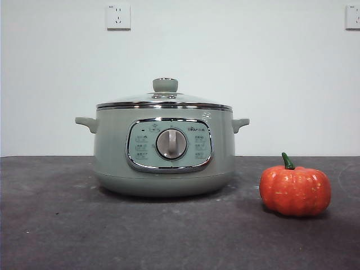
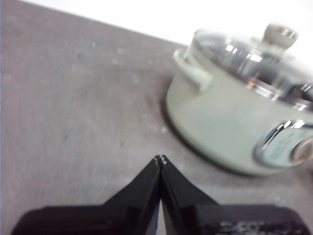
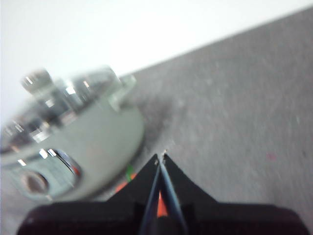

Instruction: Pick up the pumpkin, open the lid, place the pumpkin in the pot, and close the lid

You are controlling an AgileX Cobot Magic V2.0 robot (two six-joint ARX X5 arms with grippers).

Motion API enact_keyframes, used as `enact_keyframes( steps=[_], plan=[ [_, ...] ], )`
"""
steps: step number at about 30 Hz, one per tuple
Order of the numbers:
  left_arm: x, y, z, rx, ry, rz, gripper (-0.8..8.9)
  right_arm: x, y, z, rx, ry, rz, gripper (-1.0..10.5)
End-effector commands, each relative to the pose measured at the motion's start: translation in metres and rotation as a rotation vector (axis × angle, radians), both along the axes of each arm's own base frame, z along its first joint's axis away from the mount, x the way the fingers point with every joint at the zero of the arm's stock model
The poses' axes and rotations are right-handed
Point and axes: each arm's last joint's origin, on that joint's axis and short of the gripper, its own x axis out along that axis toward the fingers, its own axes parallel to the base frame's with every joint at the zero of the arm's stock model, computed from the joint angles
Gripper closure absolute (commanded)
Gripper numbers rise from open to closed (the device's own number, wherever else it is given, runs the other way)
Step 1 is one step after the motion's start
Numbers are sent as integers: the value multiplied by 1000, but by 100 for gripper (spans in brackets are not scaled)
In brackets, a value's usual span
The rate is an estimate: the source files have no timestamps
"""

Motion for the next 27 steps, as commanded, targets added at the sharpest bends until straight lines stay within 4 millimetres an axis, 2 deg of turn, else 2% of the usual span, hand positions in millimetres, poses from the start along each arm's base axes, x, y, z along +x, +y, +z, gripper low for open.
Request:
enact_keyframes(
  steps=[1,5,9,19,23,27],
  plan=[
    [-5,0,19,-11,-47,-5,822,-3,0,20,22,-39,6,958],
    [-10,0,42,-12,-49,-12,822,-3,2,44,25,-46,68,958],
    [-10,-2,66,-10,-24,-82,822,-1,4,71,5,35,123,958],
    [1,-6,118,158,151,-306,822,3,5,144,-272,220,270,958],
    [2,-8,138,192,173,-393,822,4,7,165,-346,297,333,958],
    [1,-9,157,207,179,-451,822,5,10,176,-384,388,401,958]
  ],
)
